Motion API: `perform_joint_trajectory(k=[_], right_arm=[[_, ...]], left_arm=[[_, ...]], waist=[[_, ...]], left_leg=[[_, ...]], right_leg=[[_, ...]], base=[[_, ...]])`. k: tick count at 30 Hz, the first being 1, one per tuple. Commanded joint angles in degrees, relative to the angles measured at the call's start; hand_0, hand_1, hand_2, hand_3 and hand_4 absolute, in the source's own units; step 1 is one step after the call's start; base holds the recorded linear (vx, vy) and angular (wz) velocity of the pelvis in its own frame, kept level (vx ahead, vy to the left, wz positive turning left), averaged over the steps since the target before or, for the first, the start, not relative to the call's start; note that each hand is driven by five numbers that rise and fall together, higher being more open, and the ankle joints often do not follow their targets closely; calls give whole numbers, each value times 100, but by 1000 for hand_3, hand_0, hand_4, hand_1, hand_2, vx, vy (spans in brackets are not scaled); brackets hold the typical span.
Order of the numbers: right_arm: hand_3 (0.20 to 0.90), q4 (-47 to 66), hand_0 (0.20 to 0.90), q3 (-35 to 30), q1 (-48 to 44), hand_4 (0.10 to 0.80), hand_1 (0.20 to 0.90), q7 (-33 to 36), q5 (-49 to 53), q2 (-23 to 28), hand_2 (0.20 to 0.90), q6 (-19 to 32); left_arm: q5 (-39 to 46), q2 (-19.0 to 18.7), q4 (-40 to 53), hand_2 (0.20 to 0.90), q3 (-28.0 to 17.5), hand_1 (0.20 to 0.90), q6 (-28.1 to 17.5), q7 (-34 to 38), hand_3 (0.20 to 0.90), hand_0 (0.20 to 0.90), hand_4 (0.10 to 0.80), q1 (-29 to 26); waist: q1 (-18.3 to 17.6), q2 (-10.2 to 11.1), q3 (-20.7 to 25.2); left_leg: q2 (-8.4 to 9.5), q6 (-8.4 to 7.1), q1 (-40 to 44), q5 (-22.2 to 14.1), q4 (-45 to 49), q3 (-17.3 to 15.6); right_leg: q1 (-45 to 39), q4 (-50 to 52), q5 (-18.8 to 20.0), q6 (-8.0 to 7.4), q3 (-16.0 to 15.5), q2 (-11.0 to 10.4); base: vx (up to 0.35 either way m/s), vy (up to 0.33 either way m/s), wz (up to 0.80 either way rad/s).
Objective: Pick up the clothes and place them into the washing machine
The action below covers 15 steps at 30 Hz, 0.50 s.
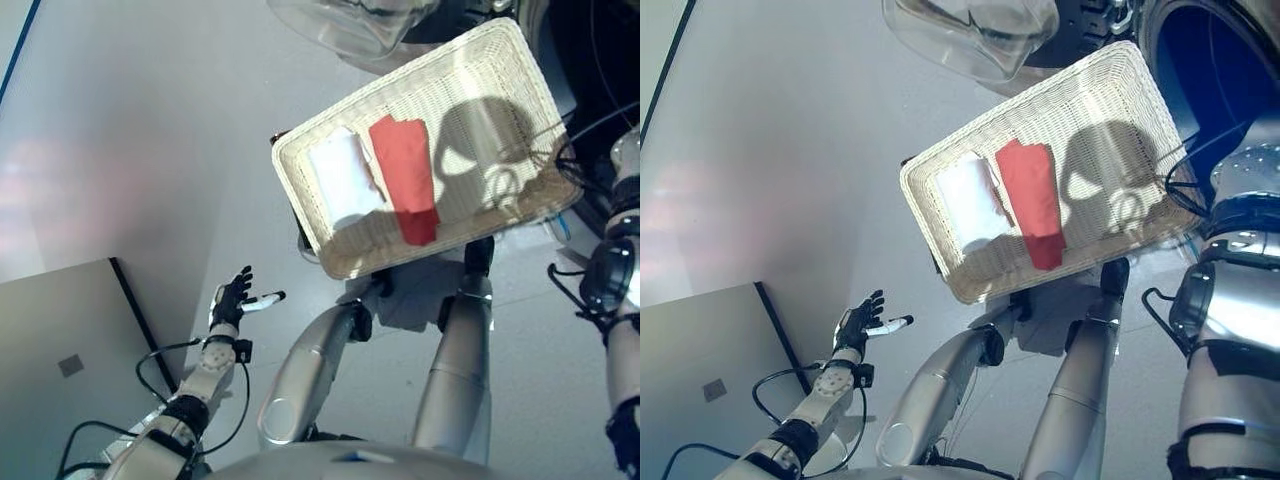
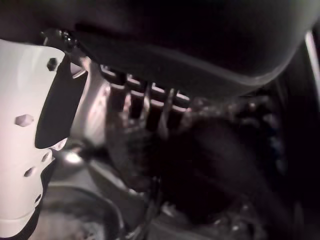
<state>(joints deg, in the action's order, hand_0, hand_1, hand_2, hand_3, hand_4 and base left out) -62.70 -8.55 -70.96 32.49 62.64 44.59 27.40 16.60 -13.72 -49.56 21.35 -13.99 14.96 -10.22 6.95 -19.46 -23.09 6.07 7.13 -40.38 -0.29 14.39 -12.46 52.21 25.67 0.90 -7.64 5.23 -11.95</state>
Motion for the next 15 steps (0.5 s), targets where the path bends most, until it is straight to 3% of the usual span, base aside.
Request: perform_joint_trajectory(k=[1, 10, 15], right_arm=[[900, 335, 900, 527, 26, 800, 900, -364, -198, 227, 900, 282], [900, -448, 900, 443, 729, 800, 900, -844, -8, -1058, 900, -197], [900, -1397, 900, 1209, 917, 800, 900, -996, -1197, -1254, 900, -1217]], left_arm=[[133, -137, -496, 900, 14, 900, 34, 155, 900, 900, 800, 410], [234, -38, -761, 900, 138, 900, 95, -48, 900, 900, 800, 245], [47, -200, -668, 900, 140, 900, 72, 1, 900, 900, 800, 216]], waist=[[57, -341, 760], [60, -6, 609], [138, 310, 501]], left_leg=[[-94, -735, 92, -48, -36, 301], [-171, -793, 307, 154, -236, 476], [-237, -857, 488, 334, -419, 669]], right_leg=[[-473, -274, 0, 286, -421, 360], [-976, -788, 217, 295, -683, 417], [-1364, -1111, 351, 313, -981, 394]], base=[[-21, -38, 5], [-22, -69, 10], [-16, -127, 24]])
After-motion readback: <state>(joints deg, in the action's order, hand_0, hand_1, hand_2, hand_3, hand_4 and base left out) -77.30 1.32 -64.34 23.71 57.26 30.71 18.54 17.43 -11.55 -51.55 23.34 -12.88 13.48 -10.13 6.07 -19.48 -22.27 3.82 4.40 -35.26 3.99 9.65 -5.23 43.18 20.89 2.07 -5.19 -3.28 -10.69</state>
